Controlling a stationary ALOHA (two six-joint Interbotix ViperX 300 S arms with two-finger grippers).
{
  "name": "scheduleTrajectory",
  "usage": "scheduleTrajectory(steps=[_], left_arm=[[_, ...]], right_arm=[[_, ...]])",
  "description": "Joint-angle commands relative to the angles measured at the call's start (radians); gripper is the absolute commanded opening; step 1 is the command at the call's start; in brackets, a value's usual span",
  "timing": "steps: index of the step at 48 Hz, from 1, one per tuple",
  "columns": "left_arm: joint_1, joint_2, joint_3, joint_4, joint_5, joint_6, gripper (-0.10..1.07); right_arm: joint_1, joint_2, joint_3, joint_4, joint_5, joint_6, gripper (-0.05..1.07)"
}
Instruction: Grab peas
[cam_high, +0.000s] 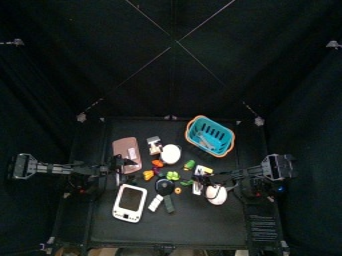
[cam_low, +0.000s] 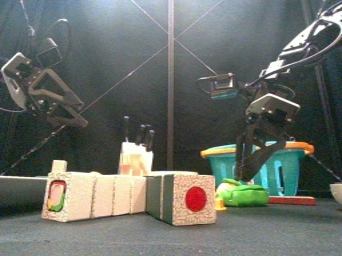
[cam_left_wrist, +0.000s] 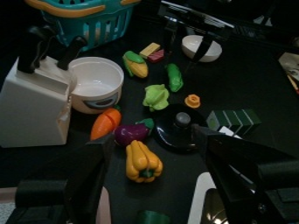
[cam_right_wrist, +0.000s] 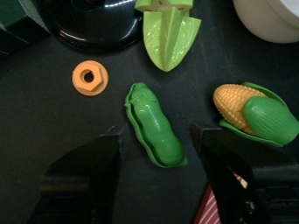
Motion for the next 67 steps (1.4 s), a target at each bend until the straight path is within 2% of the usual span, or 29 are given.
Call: scheduleTrajectory(steps=[1, 20, 29, 46, 61, 67], left_arm=[[-0.008, 0.012, -0.025, 0.002, -0.011, 0.000, 1.02], [-0.032, 0.044, -0.038, 0.002, -0.020, -0.002, 1.02], [-0.032, 0.060, -0.040, 0.002, -0.029, -0.002, 1.02], [-0.041, 0.086, -0.046, -0.021, -0.031, -0.003, 1.02], [-0.107, 0.089, -0.054, -0.021, -0.031, -0.003, 1.02], [-0.114, 0.091, -0.054, -0.026, -0.035, -0.003, 1.02]], right_arm=[[0.003, -0.011, -0.006, -0.003, -0.008, -0.005, 0.94], [0.028, 0.069, -0.014, -0.052, -0.009, -0.003, 0.94], [0.028, 0.083, -0.012, -0.051, -0.009, -0.003, 0.88], [0.028, 0.071, -0.012, -0.049, -0.009, 0.005, 0.67], [0.035, 0.000, -0.023, -0.055, -0.009, 0.000, 0.66], [0.037, -0.009, -0.023, -0.055, -0.009, 0.000, 0.66]])
